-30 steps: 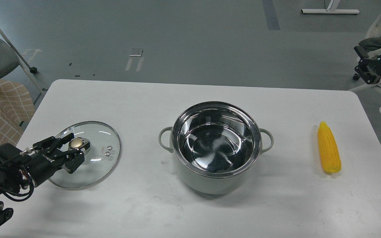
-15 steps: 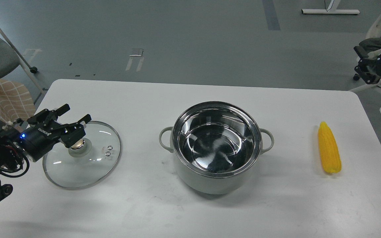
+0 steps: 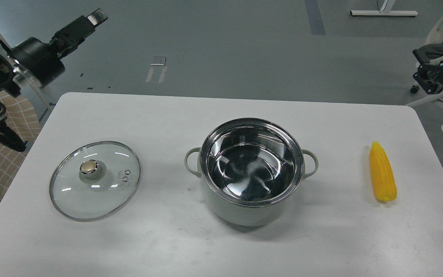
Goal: Open pot and put corn in
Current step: 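Raise the left arm to rest and move the right gripper toward the corn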
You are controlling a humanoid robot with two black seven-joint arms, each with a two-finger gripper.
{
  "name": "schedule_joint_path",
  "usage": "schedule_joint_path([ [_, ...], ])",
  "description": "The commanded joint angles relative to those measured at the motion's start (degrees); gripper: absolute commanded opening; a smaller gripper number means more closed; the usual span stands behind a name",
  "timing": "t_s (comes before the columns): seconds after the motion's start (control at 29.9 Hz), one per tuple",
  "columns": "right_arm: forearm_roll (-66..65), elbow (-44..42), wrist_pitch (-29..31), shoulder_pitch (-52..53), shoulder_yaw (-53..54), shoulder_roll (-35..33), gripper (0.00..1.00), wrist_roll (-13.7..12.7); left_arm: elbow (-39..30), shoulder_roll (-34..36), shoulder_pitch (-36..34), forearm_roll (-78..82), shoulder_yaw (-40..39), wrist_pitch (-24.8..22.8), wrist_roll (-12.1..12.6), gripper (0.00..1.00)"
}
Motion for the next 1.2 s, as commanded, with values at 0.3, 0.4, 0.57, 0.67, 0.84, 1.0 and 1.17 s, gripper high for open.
schedule_joint_path([
  [0.3, -0.2, -0.6, 0.0, 2.3, -0.1, 1.0, 1.0, 0.9, 8.8, -22.8, -7.5, -33.0, -4.3, -7.8, 13.6, 0.92],
  [0.4, -0.3, -0.7, 0.3, 2.0, -0.2, 0.8, 1.0, 0.9, 10.0, -26.1, -6.8, -33.0, -5.7, -7.9, 13.9, 0.93],
  [0.57, -1.0, -0.4, 0.6, 0.6, -0.2, -0.9, 1.0, 1.0, 10.0, -26.7, -6.3, -32.5, -5.4, -7.9, 14.0, 0.94],
  [0.67, -3.7, 0.3, 0.6, 0.2, -0.3, -3.9, 1.0, 1.0, 10.0, -27.3, -6.3, -32.5, -5.2, -7.8, 14.1, 0.94],
  [0.84, -12.3, 5.2, 0.7, -1.0, -0.5, -12.0, 1.0, 1.0, 10.0, -28.1, -6.6, -32.4, -5.1, -7.7, 14.1, 0.94],
  [1.0, -29.8, 11.1, 0.7, -3.9, -1.1, -18.1, 1.0, 1.8, 10.0, -29.9, -6.7, -31.6, -5.0, -7.6, 14.1, 0.94],
  [1.17, -51.4, 13.0, 0.6, -6.6, -1.1, -19.6, 1.0, 5.9, 9.9, -30.1, -6.8, -30.9, -5.1, -7.7, 14.1, 0.94],
])
